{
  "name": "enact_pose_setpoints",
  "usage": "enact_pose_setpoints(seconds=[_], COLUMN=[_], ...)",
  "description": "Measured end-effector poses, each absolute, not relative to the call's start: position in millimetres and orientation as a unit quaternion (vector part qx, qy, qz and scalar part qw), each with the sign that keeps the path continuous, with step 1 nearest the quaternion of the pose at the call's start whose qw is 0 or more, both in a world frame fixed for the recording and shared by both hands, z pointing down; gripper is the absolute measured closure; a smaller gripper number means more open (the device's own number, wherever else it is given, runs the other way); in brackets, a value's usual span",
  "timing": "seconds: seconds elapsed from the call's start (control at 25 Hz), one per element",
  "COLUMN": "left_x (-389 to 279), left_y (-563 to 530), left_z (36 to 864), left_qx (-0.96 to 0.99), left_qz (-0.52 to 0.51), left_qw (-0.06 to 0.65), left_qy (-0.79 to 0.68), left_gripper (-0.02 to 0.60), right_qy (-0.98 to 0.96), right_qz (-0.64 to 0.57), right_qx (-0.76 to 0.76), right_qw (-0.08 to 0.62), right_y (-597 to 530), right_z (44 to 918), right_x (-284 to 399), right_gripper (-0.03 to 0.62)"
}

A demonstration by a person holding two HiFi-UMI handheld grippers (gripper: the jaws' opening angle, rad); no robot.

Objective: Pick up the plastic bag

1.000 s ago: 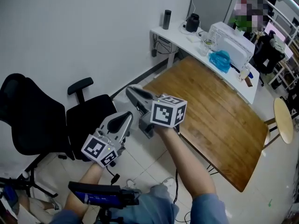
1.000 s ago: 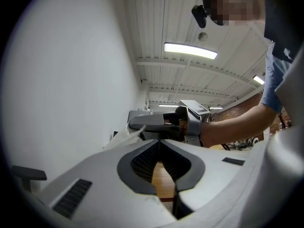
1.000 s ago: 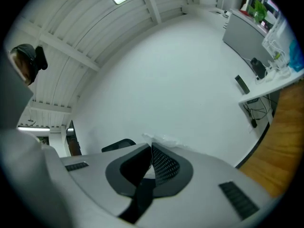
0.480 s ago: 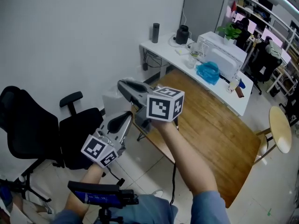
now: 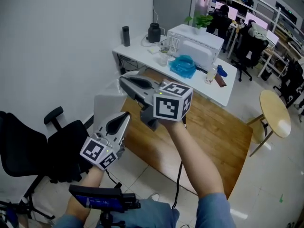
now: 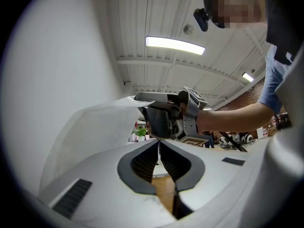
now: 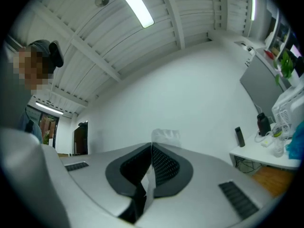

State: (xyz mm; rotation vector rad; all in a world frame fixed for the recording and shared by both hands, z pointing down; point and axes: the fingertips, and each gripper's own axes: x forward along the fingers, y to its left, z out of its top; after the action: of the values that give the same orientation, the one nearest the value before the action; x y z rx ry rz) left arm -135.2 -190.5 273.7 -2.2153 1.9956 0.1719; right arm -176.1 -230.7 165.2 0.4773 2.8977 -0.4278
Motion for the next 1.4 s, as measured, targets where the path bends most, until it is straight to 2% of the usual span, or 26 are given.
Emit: enact_pose_setpoints(seconds=[0.32,0.56,0.76,1.12,1.4], left_x=[-73,-44,-53,-116,-143], left_y=[-240,-255,-256,-254,-255], left_z=[281,287,289,290,294], left_qx=[-0.771,-0.792,-0.798,-0.805,-0.812], left_qz=[0.046,0.042,0.045,0.054,0.062], left_qw=[0.070,0.064,0.059,0.051,0.042], left_qy=[0.631,0.606,0.599,0.589,0.579], left_gripper=[0.563,0.563,0.563,0.563,0.563], right_qy=[0.980,0.983,0.981,0.975,0.970], right_qz=[-0.120,-0.106,-0.114,-0.104,-0.107], right_qx=[0.091,0.067,0.066,0.089,0.099], right_qw=[0.134,0.133,0.141,0.176,0.195], right_y=[-314,-334,-331,-303,-286], right_z=[135,126,124,89,71], right_x=[-88,-68,-91,-176,-212], right_gripper=[0.590,0.591,0.591,0.591,0.591])
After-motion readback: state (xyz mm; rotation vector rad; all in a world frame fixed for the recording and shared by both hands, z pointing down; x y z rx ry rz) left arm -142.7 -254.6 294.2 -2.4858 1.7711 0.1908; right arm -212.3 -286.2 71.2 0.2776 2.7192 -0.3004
